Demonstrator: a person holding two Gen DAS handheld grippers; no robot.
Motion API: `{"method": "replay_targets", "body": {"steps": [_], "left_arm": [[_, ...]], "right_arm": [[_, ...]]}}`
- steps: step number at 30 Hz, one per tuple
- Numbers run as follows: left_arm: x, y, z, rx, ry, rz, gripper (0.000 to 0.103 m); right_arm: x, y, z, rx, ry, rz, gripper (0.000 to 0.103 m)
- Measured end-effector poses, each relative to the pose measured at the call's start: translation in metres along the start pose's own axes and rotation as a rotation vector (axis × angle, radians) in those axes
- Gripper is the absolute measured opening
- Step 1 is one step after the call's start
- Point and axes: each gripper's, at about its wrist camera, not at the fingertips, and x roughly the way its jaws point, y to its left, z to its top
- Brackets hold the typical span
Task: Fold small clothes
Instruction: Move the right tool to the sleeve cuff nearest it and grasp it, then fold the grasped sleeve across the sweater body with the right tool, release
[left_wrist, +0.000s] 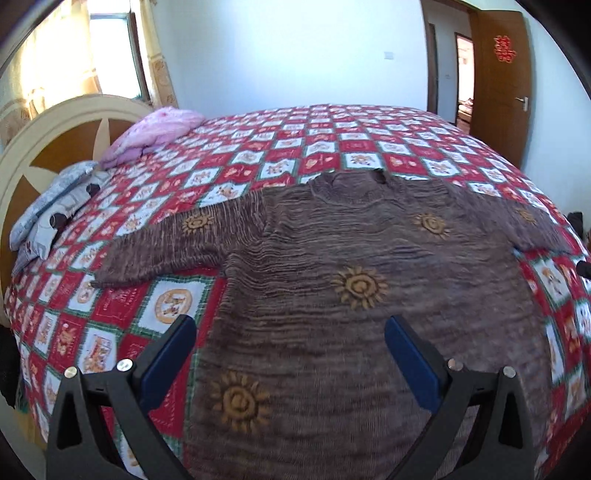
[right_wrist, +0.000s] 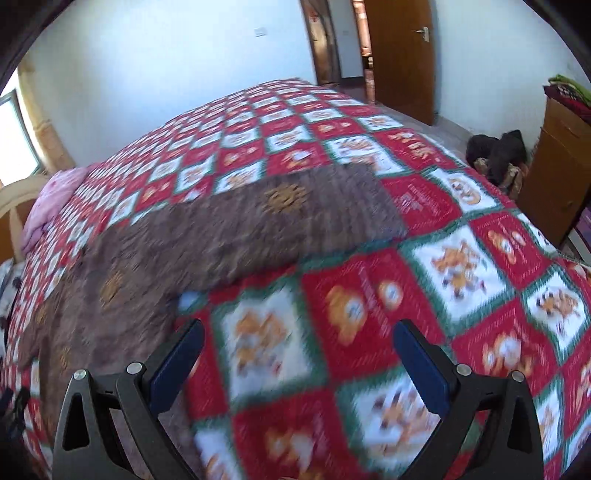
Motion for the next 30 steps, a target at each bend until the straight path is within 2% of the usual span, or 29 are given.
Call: {"method": "replay_targets", "body": {"steps": [2,6,9,12,15,17,19,21,22,25,30], "left_arm": [[0.01,-0.001,0.005,-0.01,0.006,0.011,0.103],[0.025,-0.005,0.014,0.011,-0.014,0.066,0.103],[0.034,-0.002,0.021,0.013,-0.024,0.095,0.103],[0.044,0.005,0.026,-0.009,-0.016,0.108,0.103],[0.052,0.009,0.026,-0.028,0.007,0.103,0.103],[0.056,0.008,0.023,-0.026,0.019,0.102,0.103],[0.058,0.005,0.02,-0.017,0.029,0.098,0.103],[0.06,0.004,0.018,-0.014,0.037,0.099,0.103],[0.06,0.005,0.018,-0.015,0.04,0.097,0.103],[0.059,0.008,0.018,-0.031,0.046,0.081,0.103],[0.049,0.02,0.019,-0.051,0.02,0.079,0.103]], "right_arm": [[0.02,-0.018,0.026,0.046,-0.019,-0.034,0.1],[0.051,-0.043,0.06,0.106,-0.015,-0.059,0.082],[0.077,-0.055,0.08,0.114,0.001,-0.095,0.078],[0.099,-0.055,0.091,0.086,0.033,-0.101,0.073],[0.109,-0.049,0.096,0.038,0.025,-0.143,0.072],[0.115,-0.042,0.097,-0.006,0.029,-0.173,0.066],[0.117,-0.03,0.094,-0.07,0.016,-0.187,0.052],[0.117,-0.018,0.094,-0.127,0.01,-0.183,0.027],[0.117,-0.013,0.093,-0.146,0.015,-0.18,0.019],[0.11,-0.007,0.097,-0.151,0.018,-0.193,0.011],[0.077,0.013,0.112,-0.151,-0.05,-0.161,0.009]]}}
